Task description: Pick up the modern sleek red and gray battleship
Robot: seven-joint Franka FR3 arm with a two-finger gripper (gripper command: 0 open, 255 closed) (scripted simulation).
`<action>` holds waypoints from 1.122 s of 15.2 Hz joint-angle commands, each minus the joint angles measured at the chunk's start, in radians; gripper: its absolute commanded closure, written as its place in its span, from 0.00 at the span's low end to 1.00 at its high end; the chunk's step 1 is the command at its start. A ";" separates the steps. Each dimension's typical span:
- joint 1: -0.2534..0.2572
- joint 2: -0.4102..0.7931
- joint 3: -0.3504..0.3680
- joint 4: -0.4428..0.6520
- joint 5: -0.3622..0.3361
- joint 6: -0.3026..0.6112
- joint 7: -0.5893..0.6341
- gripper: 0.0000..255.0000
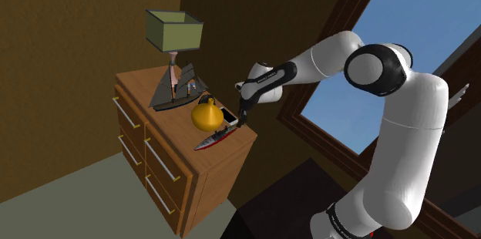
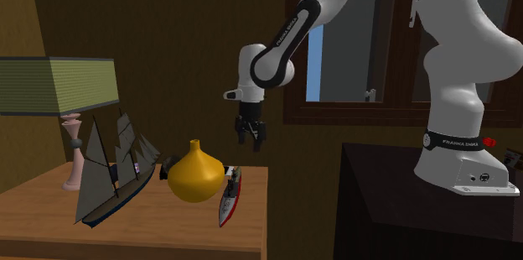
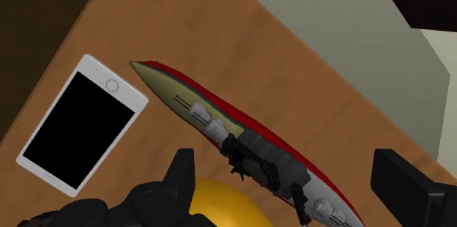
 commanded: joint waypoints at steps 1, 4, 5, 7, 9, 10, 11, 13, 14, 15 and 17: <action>-0.015 0.075 0.020 0.067 0.004 0.016 -0.051 0.00; -0.024 0.182 0.048 0.174 -0.002 0.030 -0.104 0.00; -0.025 0.194 0.049 0.178 -0.002 0.038 -0.105 0.00; -0.027 0.217 0.052 0.185 0.001 0.054 -0.108 0.00; -0.028 0.241 0.054 0.193 0.003 0.070 -0.110 0.00; -0.029 0.253 0.055 0.197 0.003 0.078 -0.112 0.00; -0.030 0.265 0.056 0.202 0.004 0.085 -0.113 0.00; -0.030 0.272 0.057 0.205 0.005 0.090 -0.113 0.00; -0.030 0.272 0.057 0.205 0.005 0.090 -0.113 0.00; -0.031 0.271 0.057 0.202 0.005 0.091 -0.114 1.00; -0.030 0.271 0.057 0.202 0.005 0.091 -0.114 1.00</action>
